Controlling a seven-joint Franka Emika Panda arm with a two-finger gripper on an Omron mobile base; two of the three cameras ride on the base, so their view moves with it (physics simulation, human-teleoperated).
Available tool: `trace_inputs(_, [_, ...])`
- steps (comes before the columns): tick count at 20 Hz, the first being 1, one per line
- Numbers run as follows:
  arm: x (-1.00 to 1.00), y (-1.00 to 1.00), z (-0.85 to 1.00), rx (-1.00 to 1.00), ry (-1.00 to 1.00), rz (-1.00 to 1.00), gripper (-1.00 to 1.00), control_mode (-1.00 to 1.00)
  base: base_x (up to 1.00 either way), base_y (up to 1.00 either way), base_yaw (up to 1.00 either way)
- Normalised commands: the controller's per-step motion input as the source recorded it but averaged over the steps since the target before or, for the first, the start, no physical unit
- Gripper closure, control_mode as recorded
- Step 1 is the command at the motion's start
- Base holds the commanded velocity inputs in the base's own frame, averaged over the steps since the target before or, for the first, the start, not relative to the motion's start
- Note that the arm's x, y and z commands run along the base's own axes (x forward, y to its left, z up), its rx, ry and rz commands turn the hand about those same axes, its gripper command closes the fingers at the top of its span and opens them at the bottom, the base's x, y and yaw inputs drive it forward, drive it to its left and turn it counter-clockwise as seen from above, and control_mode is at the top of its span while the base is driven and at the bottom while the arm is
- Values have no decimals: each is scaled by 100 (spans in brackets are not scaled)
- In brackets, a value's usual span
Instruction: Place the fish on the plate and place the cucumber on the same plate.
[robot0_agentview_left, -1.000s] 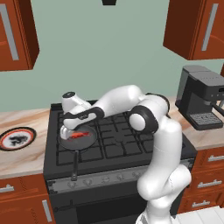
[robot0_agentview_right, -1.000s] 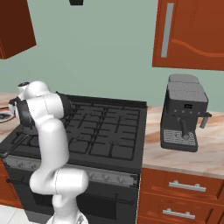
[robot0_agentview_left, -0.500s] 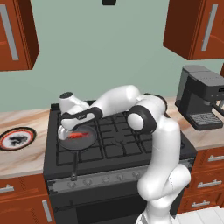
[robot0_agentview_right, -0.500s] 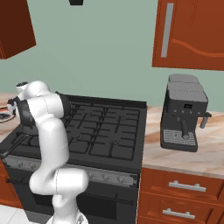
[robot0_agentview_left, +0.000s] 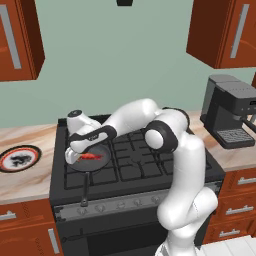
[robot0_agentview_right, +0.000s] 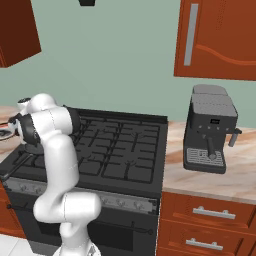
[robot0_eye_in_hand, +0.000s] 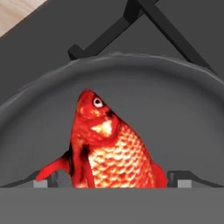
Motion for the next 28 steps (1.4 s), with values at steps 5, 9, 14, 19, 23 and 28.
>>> trace_inputs(5, [-1, 0, -18, 0, 0, -3, -100, -100, 0, 0, 0])
trace_inputs(9, [-1, -3, -2, 0, 0, -2, 100, -100, 0, 0, 0])
trace_inputs(14, [-7, -1, 0, 0, 0, -2, 100, -100, 0, 0, 0])
trace_inputs(19, [-12, -3, 16, 0, 0, -5, 100, -100, 0, 0, 0])
trace_inputs(23, [-14, -8, 40, 0, 0, -4, 100, -100, 0, 0, 0])
trace_inputs(28, [-22, -16, 45, 0, 0, 0, 100, -100, 0, 0, 0])
